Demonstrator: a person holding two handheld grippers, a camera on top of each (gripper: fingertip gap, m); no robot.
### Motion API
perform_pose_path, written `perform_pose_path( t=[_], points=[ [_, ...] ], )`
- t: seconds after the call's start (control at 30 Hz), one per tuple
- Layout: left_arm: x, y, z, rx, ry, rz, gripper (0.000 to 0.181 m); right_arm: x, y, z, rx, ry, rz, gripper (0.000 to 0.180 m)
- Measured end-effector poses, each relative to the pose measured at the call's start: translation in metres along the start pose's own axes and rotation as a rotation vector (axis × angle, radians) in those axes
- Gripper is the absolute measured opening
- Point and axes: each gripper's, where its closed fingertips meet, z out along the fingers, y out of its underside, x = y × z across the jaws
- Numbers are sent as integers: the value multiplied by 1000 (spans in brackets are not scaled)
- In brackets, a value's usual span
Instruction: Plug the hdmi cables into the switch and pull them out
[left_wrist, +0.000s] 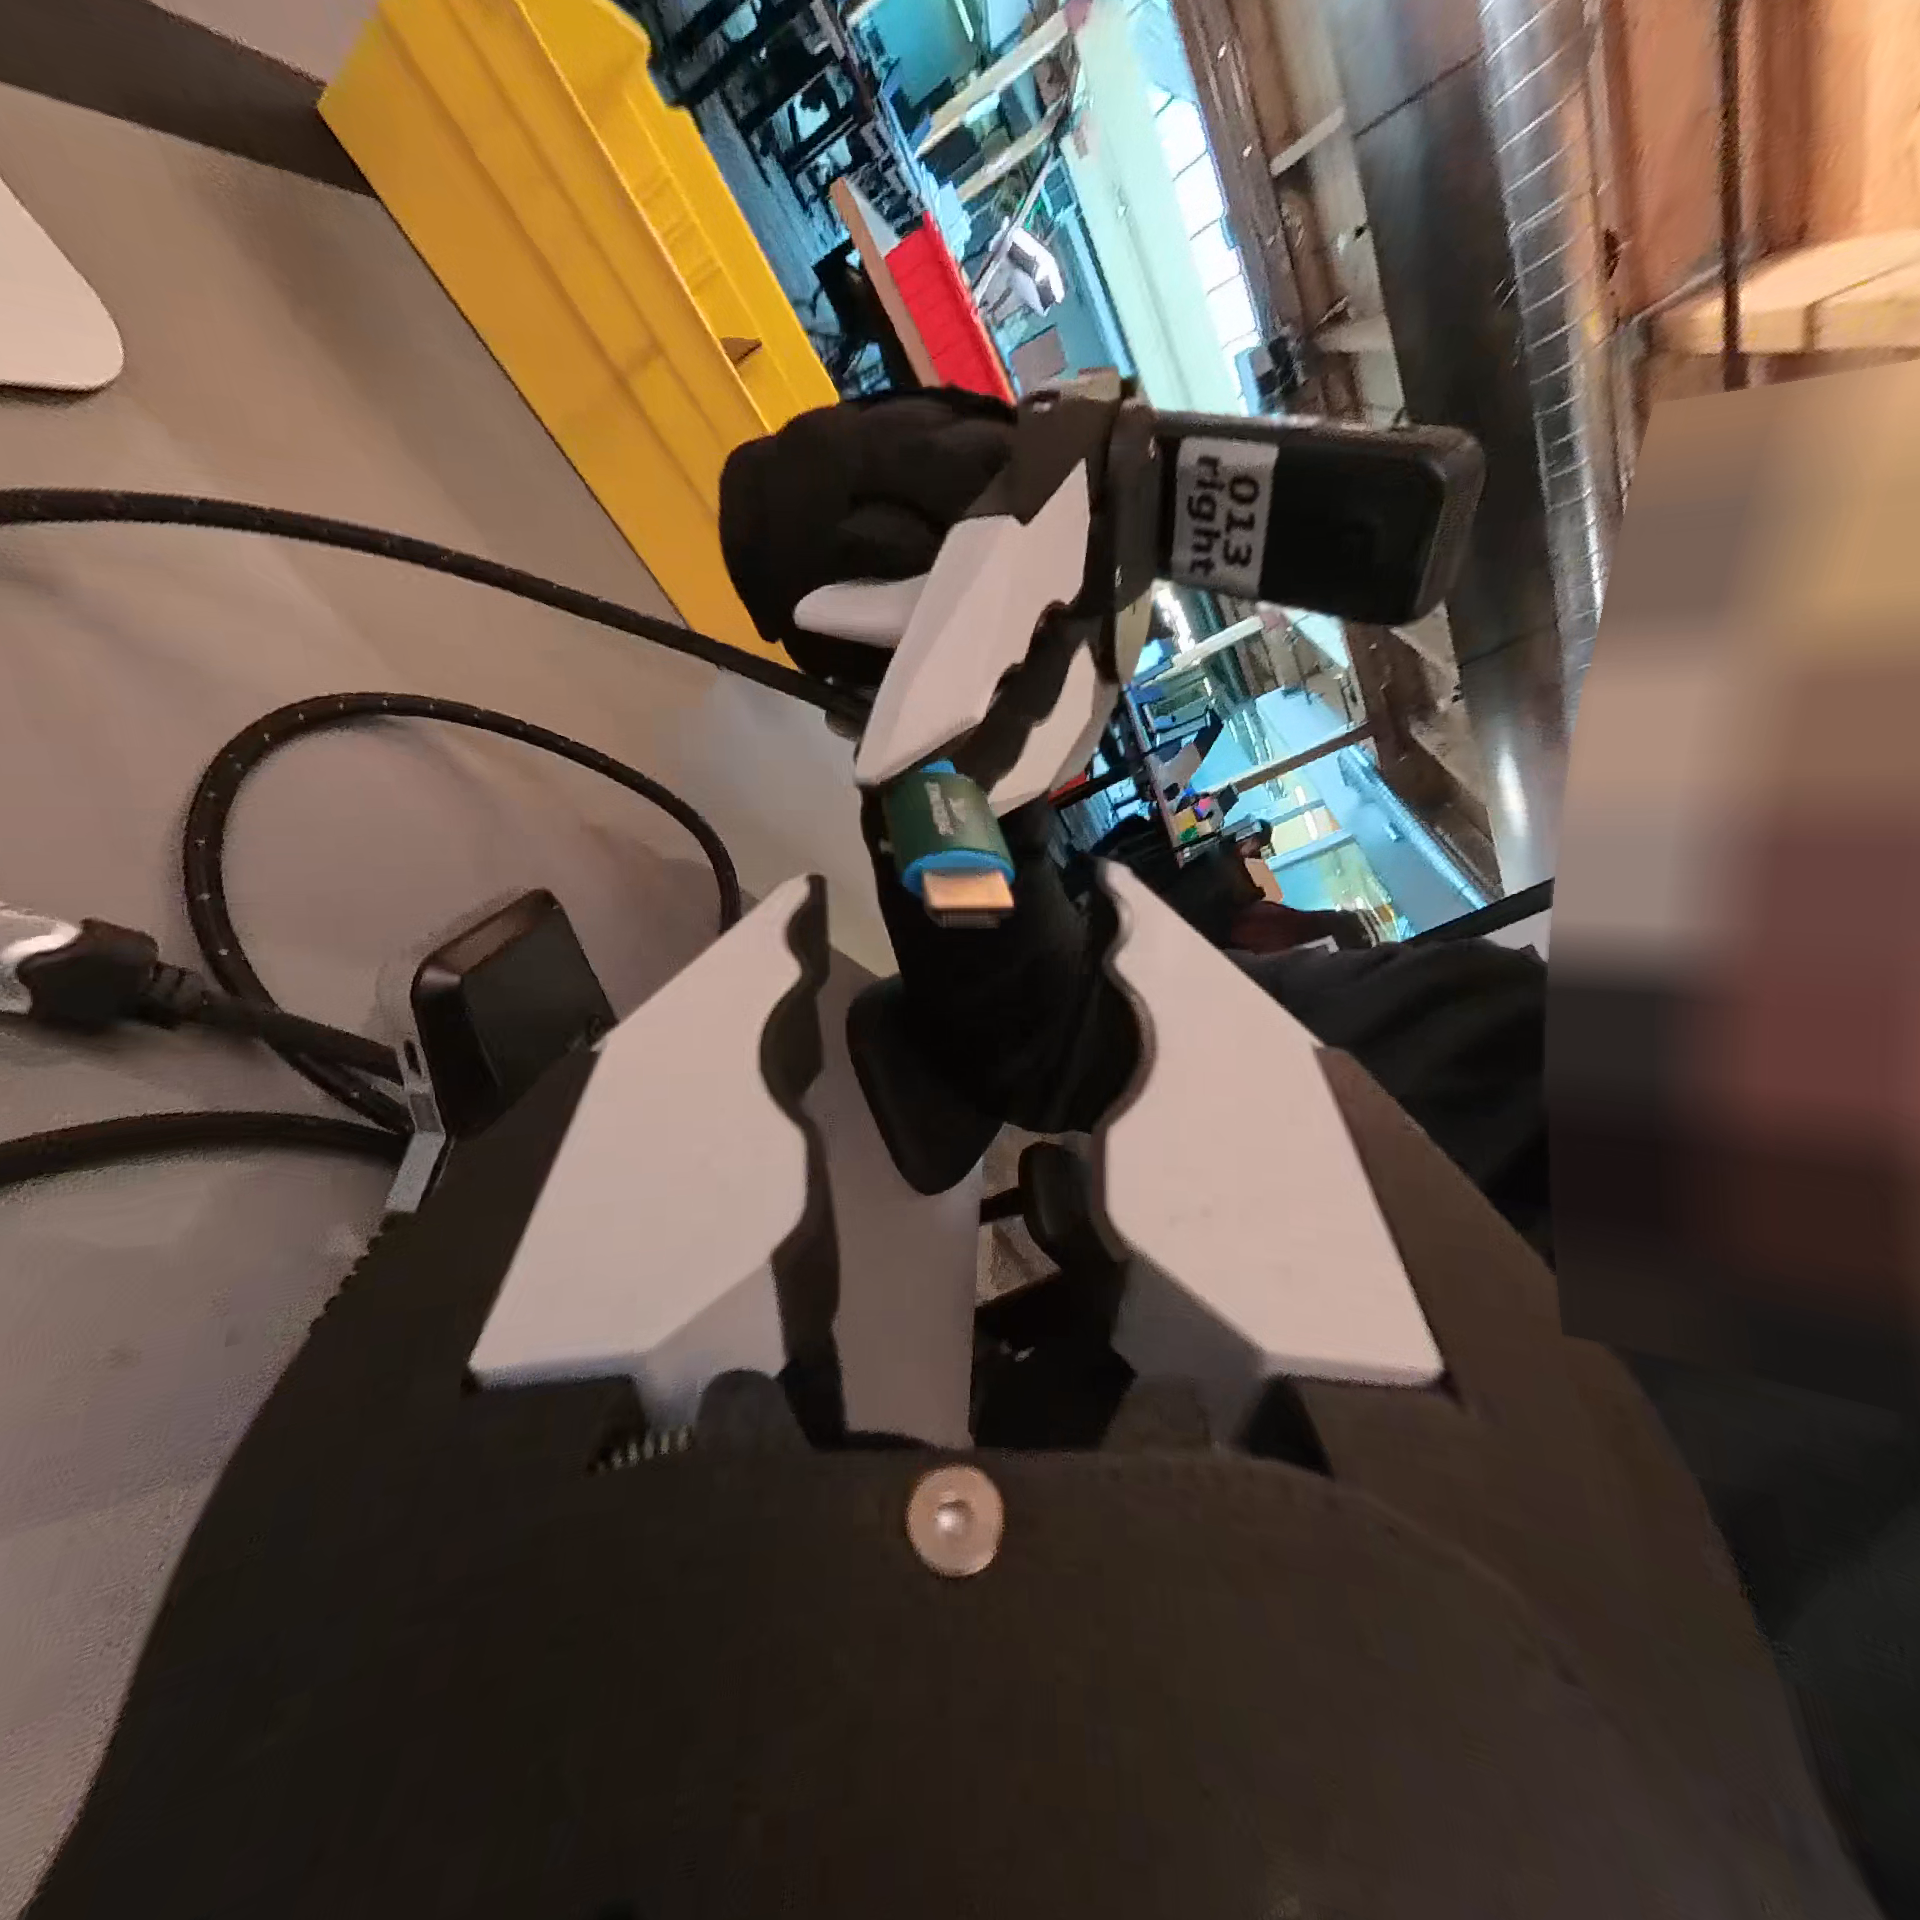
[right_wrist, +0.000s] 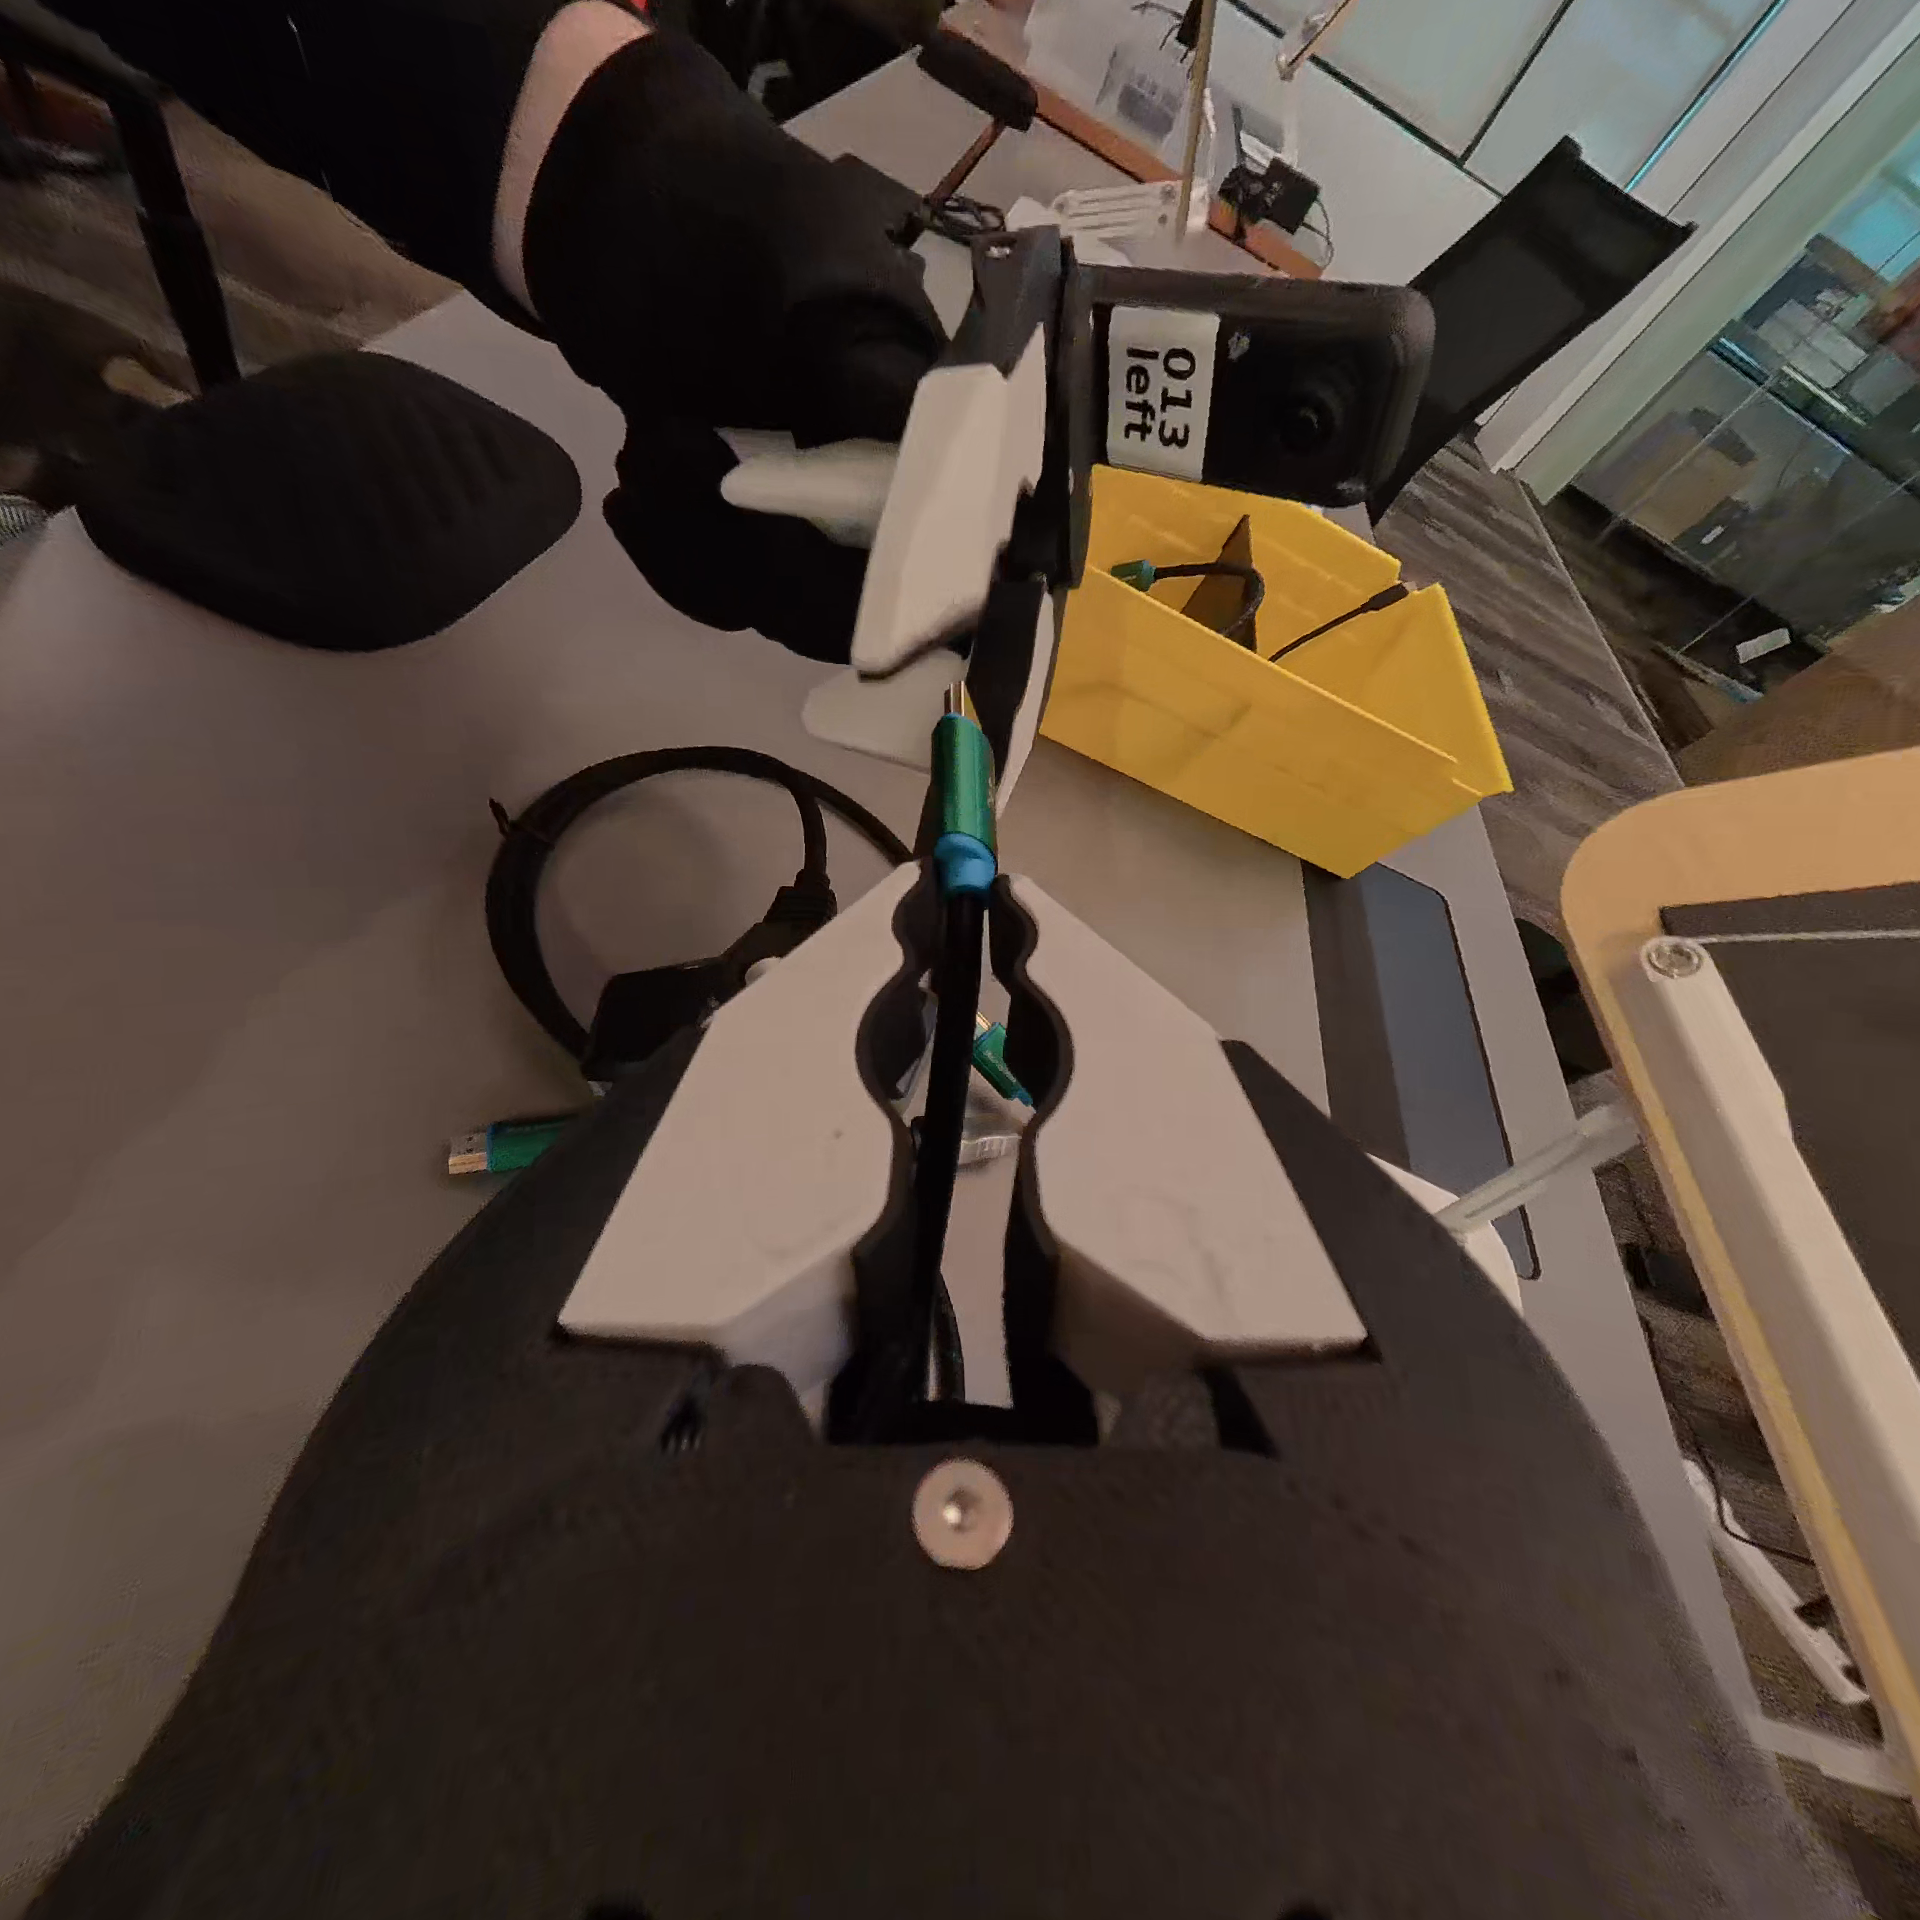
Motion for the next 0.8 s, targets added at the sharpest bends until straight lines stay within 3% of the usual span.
perform_pose_path(
  t=[0.2,0.37,0.8],
  points=[
    [-2,2,-1,46,18,10,23,-7,-3,9,-13,-10,-44,7],
    [-2,5,-3,52,2,54,20,-7,-5,10,2,-17,-28,8],
    [-5,11,0,-34,-267,552,20,-12,-7,6,152,-199,307,28]
  ],
)
